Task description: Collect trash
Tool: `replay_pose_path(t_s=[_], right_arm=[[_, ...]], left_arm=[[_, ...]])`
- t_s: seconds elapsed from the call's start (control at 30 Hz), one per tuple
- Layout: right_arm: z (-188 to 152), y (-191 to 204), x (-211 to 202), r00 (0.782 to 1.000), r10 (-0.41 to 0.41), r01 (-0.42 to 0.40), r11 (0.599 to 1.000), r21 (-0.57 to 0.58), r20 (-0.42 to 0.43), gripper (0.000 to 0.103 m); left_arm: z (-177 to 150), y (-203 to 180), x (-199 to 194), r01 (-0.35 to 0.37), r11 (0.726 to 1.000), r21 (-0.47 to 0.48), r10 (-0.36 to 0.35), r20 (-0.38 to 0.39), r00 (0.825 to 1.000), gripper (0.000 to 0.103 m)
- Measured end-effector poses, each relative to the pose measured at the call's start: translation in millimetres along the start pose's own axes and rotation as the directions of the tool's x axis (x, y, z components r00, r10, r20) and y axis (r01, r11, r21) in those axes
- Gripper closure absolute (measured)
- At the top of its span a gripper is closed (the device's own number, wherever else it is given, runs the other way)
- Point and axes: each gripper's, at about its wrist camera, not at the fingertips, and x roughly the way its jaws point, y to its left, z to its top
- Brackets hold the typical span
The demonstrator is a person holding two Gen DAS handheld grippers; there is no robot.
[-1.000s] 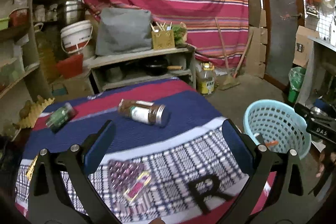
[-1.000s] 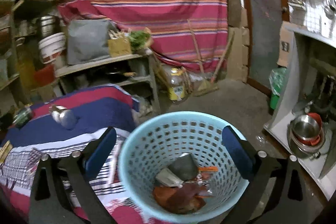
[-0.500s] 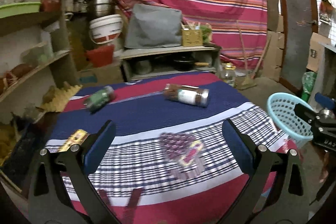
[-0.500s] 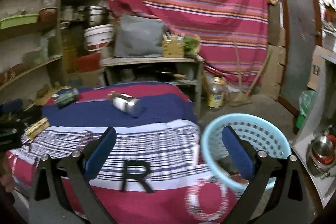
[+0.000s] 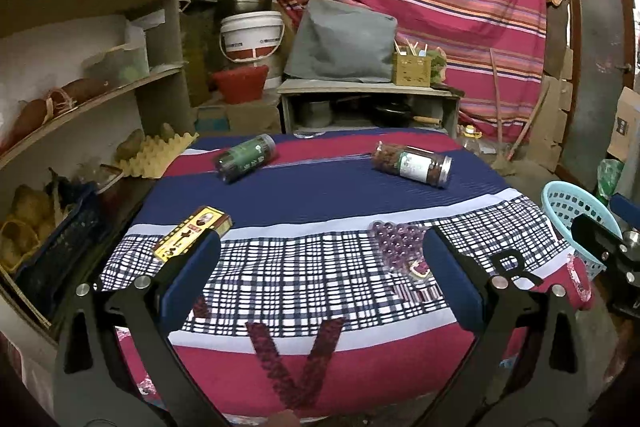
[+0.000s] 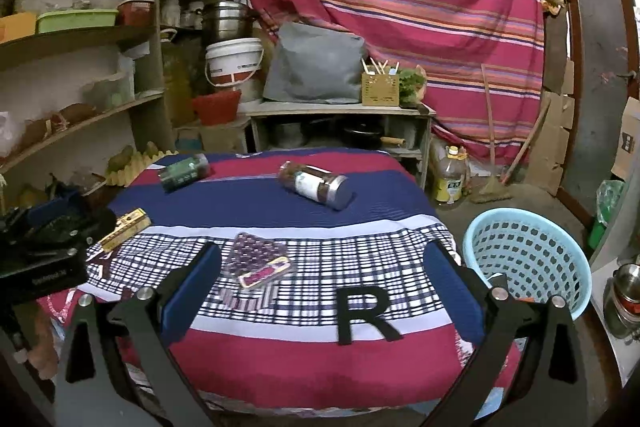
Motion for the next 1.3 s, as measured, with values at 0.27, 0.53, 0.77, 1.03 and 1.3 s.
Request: replay_pose_path(t_s=[0.27, 0.53, 0.77, 1.03, 1.3], right_arm=[[-15, 24, -6, 1.0, -0.006, 0.006, 1.0, -0.001, -0.011, 0.005], [-27, 46, 7, 1.0, 0.002, -0.002, 1.0, 0.005, -0.029, 0.005], [-29, 46, 21, 0.999, -0.035, 0.036, 0.999, 0.028, -0.034, 0.005], [-30, 42, 23, 0.994, -0.107, 0.107, 0.994, 0.015, -0.024, 0.005], [-28, 39, 20, 0.992, -0.125, 0.125, 0.991, 0.039, -0.009, 0.005]], left_arm=[[-15, 0, -3, 0.026, 1.0, 0.015, -0.026, 0.005, 1.0, 0.005], [-22, 5, 4, 0.024, 1.0, -0.017, -0.025, -0.004, 1.0, 0.005], [-19, 17, 14, -0.022, 0.999, -0.049, 0.022, 0.004, 1.0, 0.005], [-18, 25, 17, -0.034, 0.997, -0.063, 0.034, -0.001, 0.999, 0.005], [-20, 24, 14, -0.054, 0.997, -0.053, 0.055, 0.019, 0.998, 0.005]])
